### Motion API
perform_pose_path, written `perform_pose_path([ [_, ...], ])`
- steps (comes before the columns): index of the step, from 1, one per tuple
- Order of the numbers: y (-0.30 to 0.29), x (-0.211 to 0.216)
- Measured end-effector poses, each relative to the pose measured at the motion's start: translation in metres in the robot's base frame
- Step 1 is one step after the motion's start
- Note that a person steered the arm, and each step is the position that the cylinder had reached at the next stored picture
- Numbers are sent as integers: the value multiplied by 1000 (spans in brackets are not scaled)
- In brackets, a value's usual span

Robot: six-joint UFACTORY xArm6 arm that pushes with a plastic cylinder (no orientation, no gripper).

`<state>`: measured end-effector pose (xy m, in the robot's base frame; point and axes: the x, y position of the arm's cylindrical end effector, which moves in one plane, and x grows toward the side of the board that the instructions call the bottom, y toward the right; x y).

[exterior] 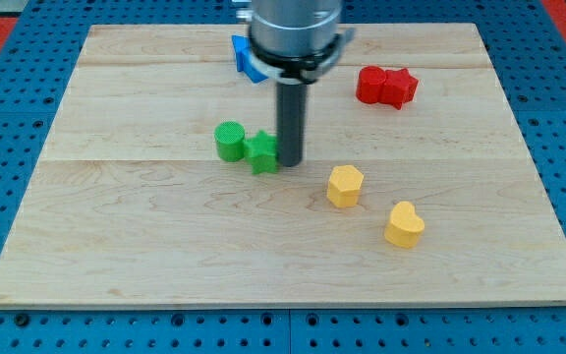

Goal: Push your arm towards center

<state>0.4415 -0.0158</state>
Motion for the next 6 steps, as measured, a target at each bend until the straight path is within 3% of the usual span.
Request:
perform_pose_path([
  [1,-49,-2],
  [3,-93,-57],
  [4,-77,-66],
  [6,26,-8],
])
